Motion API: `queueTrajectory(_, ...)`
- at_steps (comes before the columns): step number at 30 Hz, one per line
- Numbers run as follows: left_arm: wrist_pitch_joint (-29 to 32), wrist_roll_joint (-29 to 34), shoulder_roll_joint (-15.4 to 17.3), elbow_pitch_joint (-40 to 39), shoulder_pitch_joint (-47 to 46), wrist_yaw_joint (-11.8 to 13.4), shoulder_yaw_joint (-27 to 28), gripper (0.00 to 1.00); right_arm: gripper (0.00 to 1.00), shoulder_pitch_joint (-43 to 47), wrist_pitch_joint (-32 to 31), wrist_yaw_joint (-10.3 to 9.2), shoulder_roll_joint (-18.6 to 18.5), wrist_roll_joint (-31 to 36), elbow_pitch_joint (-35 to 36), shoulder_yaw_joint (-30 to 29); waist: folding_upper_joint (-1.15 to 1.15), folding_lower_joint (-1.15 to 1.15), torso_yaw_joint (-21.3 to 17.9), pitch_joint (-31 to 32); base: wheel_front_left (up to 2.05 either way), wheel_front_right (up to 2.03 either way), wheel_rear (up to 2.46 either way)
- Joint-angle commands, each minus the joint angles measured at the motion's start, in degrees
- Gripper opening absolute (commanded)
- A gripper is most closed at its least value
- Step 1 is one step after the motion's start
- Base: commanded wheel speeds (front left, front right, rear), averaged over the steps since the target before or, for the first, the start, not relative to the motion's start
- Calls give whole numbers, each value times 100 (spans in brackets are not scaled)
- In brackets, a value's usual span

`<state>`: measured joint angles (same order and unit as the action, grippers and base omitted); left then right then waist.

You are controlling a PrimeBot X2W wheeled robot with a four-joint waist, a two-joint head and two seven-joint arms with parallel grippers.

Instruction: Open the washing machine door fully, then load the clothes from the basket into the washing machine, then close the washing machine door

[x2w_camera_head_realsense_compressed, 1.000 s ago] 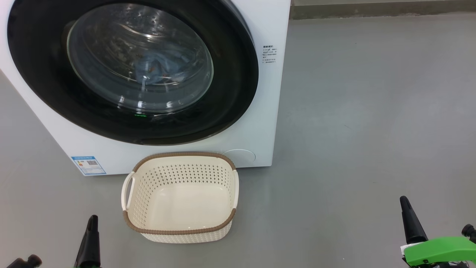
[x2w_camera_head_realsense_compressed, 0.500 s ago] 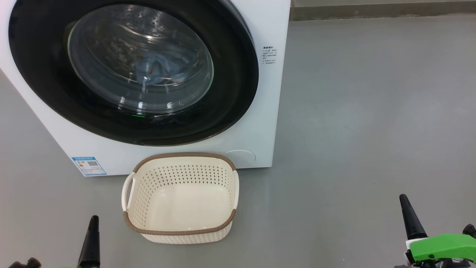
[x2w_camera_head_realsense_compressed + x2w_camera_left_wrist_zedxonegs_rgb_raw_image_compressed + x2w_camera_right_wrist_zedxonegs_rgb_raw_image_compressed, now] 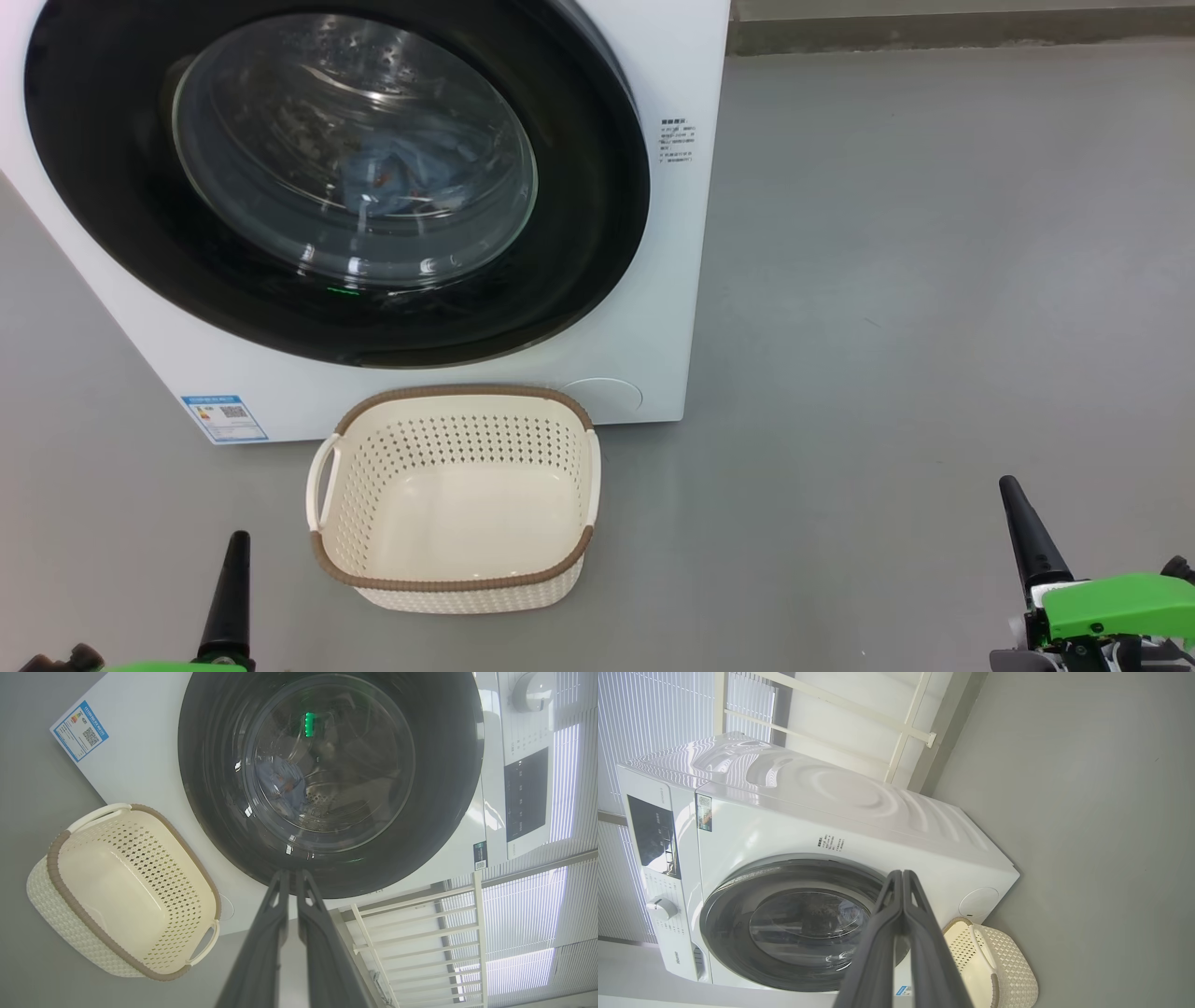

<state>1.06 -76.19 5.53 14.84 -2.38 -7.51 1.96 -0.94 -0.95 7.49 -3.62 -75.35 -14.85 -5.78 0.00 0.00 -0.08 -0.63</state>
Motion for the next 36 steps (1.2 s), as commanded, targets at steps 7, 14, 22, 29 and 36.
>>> queueTrajectory(7,152,-457,-34,-97,-275,2,236,0,0,-336,-152,3,-18,-494,121,35,0,0,2,12,0,0,0)
queueTrajectory(14,272,-816,-102,-91,-308,2,302,0,0,-395,-272,2,5,-870,109,7,0,0,4,22,0,0,0)
queueTrajectory(22,390,-1173,-171,-86,-341,2,367,0,0,-453,-392,1,28,-1244,97,-20,0,0,6,33,0,0,0)
queueTrajectory(29,509,-1530,-239,-81,-374,2,432,0,0,-512,-512,0,51,-1618,85,-48,0,0,8,44,0,0,0)
queueTrajectory(36,536,-1605,-255,-80,-381,2,447,0,0,-524,-539,0,58,-1696,82,-56,0,0,8,46,0,0,0)
